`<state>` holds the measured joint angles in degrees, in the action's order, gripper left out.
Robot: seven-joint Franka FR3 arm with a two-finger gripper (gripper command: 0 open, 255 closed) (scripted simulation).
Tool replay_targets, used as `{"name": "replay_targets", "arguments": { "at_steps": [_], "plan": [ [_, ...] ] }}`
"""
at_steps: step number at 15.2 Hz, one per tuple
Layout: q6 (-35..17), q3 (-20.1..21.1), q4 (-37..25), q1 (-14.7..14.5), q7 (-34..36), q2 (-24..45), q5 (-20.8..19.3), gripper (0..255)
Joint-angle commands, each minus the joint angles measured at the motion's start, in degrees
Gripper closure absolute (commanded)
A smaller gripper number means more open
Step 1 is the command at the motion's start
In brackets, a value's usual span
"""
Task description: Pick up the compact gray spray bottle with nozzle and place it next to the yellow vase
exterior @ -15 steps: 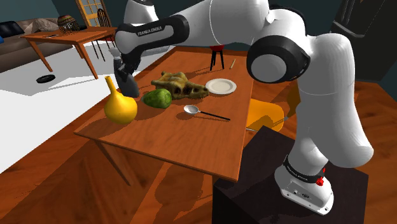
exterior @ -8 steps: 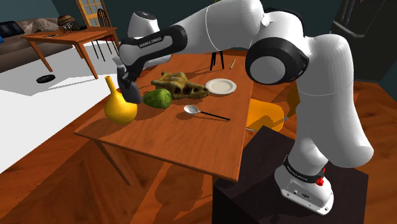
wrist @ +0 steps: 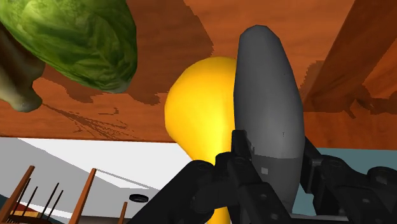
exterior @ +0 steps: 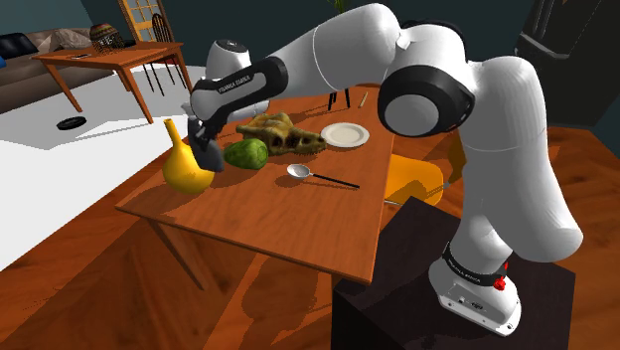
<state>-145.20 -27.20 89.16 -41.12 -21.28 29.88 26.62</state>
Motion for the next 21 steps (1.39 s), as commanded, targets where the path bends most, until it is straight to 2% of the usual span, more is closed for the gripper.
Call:
{"name": "replay_targets", "arguments": {
  "at_steps": [1,21],
  "plan": [
    [-1.13,0.44,0.51,0.27,-0.56,0.60,0.62,255],
    [-11.88,6.32,3.87,3.77,-6.70,7.79,7.23,255]
  ]
}}
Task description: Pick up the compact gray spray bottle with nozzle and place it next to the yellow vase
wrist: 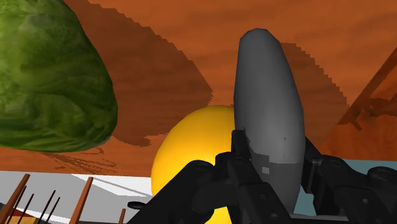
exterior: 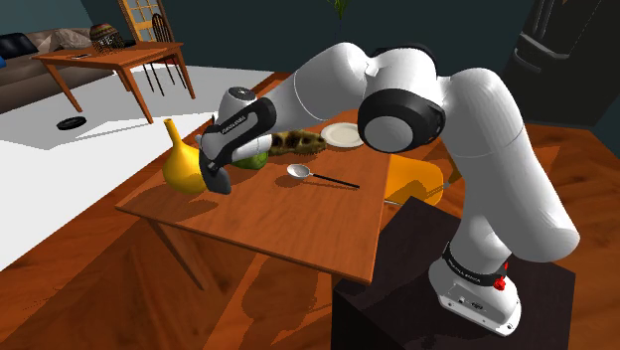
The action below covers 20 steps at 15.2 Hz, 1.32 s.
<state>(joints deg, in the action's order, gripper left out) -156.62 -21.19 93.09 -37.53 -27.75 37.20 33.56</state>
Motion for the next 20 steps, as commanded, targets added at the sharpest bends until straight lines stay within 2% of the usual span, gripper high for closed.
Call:
{"name": "replay_targets", "arguments": {
  "at_steps": [1,9,10,15,19,20],
  "plan": [
    [-0.95,0.67,-0.05,0.41,-0.56,0.91,0.62,255],
    [-1.33,0.95,-0.05,0.60,-0.81,1.25,0.88,255],
    [-1.33,0.96,-0.05,0.60,-0.82,1.26,0.88,0],
    [-1.33,0.96,-0.06,0.61,-0.82,1.27,0.88,0],
    [-0.06,-1.98,6.51,-2.38,0.32,-6.53,-1.52,0],
    [-0.07,-1.98,6.51,-2.38,0.33,-6.53,-1.52,0]
  ]
}}
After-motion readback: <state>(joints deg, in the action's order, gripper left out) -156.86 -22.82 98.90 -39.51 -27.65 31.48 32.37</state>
